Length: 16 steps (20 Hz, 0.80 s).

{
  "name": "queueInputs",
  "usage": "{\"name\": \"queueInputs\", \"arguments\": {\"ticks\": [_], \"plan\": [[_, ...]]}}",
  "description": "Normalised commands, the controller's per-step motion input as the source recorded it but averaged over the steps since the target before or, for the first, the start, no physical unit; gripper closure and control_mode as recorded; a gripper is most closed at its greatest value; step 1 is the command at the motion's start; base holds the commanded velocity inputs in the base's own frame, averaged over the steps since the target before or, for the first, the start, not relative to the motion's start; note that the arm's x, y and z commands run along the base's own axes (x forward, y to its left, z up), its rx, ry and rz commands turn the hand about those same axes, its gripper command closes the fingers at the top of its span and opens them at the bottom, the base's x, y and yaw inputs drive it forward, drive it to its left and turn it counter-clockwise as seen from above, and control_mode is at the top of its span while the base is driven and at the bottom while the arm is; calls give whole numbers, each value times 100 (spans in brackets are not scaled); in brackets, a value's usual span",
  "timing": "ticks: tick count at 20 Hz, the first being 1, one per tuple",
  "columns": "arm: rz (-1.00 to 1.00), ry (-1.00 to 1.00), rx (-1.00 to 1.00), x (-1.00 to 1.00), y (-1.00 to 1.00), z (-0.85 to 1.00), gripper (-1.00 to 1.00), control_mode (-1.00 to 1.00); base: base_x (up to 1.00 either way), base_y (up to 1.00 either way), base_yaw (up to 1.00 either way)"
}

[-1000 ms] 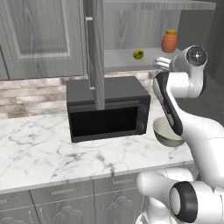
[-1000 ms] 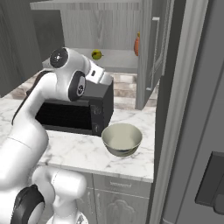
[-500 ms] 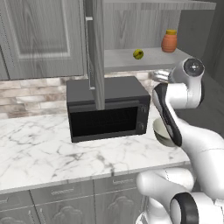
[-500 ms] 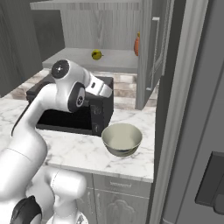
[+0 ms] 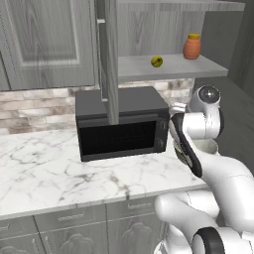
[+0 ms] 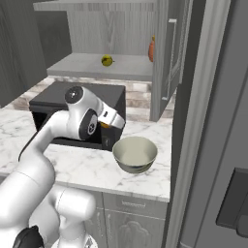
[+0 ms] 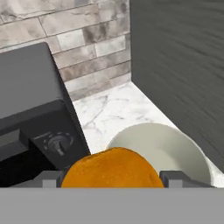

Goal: Open the cabinet. Pick the pear and orange from the cabinet and place them into the bowl. Then close the cabinet.

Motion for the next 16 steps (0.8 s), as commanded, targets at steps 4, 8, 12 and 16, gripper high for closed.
{"name": "queueInputs", "arguments": {"ticks": [4,8,12,16], "plan": [[0,10,1,19,0,-49,100,-100,0,0,0],[0,23,0,18,-6,-36,100,-100,0,0,0],[-2,26,16,11,-55,-20,100,-100,0,0,0],[-2,24,12,26,-64,-34,100,-100,0,0,0]]}}
